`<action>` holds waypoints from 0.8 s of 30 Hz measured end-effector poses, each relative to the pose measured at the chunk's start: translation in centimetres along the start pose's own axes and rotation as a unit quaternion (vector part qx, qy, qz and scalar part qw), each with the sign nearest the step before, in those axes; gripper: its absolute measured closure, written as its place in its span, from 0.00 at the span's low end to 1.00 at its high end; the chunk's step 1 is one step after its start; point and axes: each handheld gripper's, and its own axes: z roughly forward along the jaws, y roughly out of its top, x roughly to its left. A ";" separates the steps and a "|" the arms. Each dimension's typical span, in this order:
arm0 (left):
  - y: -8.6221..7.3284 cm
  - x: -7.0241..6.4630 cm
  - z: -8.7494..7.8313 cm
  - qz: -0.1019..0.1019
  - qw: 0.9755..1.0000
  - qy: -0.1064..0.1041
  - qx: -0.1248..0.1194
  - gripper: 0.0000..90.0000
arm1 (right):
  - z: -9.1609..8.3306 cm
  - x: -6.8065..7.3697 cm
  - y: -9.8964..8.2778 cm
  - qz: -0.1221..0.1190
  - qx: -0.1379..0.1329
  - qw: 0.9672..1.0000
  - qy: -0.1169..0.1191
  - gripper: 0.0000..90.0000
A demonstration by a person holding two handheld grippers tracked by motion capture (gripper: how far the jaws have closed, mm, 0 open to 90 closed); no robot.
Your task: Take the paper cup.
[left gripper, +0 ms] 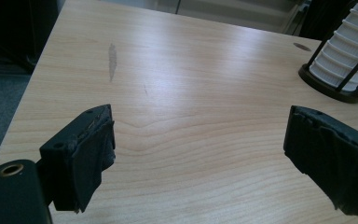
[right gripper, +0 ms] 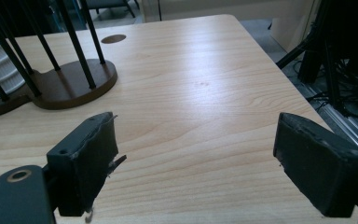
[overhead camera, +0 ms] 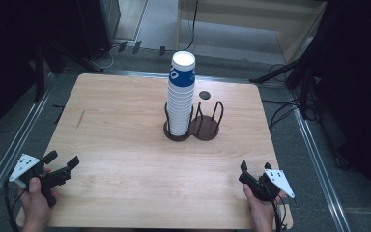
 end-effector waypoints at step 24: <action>0.1 -0.1 0.5 0.005 1.000 0.013 0.008 0.16 | 0.2 1.1 -0.1 -0.041 0.006 0.999 -0.014 0.15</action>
